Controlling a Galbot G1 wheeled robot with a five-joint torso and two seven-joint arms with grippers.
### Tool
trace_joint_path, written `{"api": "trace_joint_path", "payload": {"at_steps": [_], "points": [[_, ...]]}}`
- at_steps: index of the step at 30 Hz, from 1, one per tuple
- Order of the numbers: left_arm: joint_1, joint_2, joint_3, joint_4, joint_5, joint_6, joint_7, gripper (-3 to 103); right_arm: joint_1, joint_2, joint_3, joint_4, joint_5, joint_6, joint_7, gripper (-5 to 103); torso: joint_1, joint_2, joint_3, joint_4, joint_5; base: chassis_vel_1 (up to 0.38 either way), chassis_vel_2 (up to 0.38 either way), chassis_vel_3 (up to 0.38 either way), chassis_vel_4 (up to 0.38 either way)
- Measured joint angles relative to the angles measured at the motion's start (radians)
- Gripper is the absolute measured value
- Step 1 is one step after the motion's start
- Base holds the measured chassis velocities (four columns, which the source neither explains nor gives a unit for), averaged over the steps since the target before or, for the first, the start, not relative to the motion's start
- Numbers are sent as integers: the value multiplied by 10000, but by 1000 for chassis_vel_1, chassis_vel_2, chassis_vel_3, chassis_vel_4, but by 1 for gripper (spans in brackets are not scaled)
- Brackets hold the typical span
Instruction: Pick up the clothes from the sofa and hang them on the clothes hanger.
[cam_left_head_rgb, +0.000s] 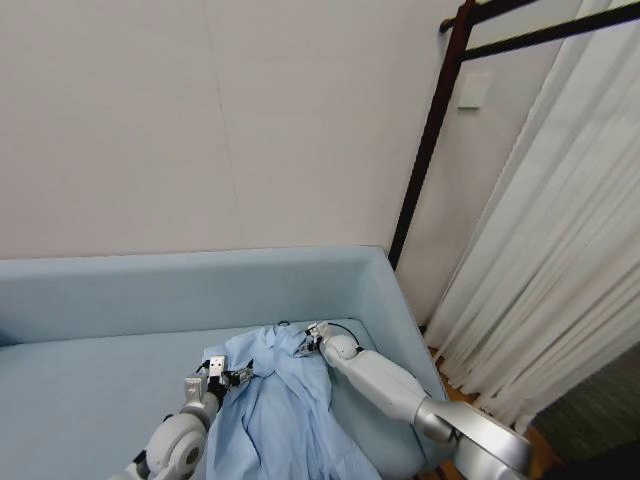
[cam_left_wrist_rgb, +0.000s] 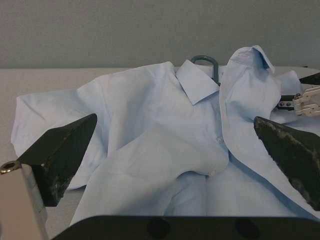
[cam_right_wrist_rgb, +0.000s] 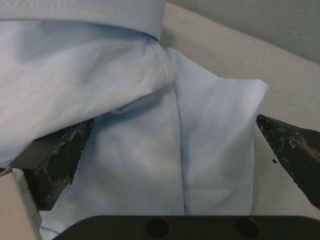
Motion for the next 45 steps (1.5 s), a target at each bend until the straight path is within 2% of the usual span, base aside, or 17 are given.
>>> {"api": "trace_joint_path", "payload": {"at_steps": [7, 11, 15, 25, 28, 36, 41, 45], "points": [[-93, -13, 26, 77, 4, -16, 76, 100, 84, 16, -198, -147, 24, -496, -88, 100, 0, 0, 0, 0, 0, 0, 0, 0, 0], [-94, -25, 28, 115, 6, -52, 125, 100, 140, 233, -158, -628, -322, -366, -173, 100, 0, 0, 0, 3, 3, 0, 0, 0, 0], [-80, -52, 31, 122, 12, -110, 179, 100, 370, 416, -127, -1349, -934, 6, -517, 100, -1, 0, 0, 3, 1, 0, 0, 0, 0], [-69, -85, 87, 198, 81, -234, 339, 100, 726, 566, -14, -2121, -1947, 1027, -656, 100, 0, -1, 0, -2, -1, 0, 0, 0, 0], [-98, -101, 124, 213, 87, -239, 363, 100, 715, 547, -18, -1978, -2003, 1126, -593, 100, 1, -1, 1, 1, 0, 0, 0, 0, 0], [-91, -107, 117, 213, 103, -269, 377, 100, 398, 119, -338, -625, -1015, 83, -668, 100, 0, -1, 1, 1, 2, 0, 0, 0, 0], [-36, -110, 89, 192, 130, -348, 377, 100, 380, 208, -363, -985, -1232, 226, -834, 100, 0, 0, 0, 0, 1, 0, 0, 0, 0], [21, -82, 45, 148, 148, -446, 392, 100, 548, 556, -287, -2082, -1937, 849, -1110, 100, 0, 0, 0, 3, 0, 0, 0, 0, 0]]}}
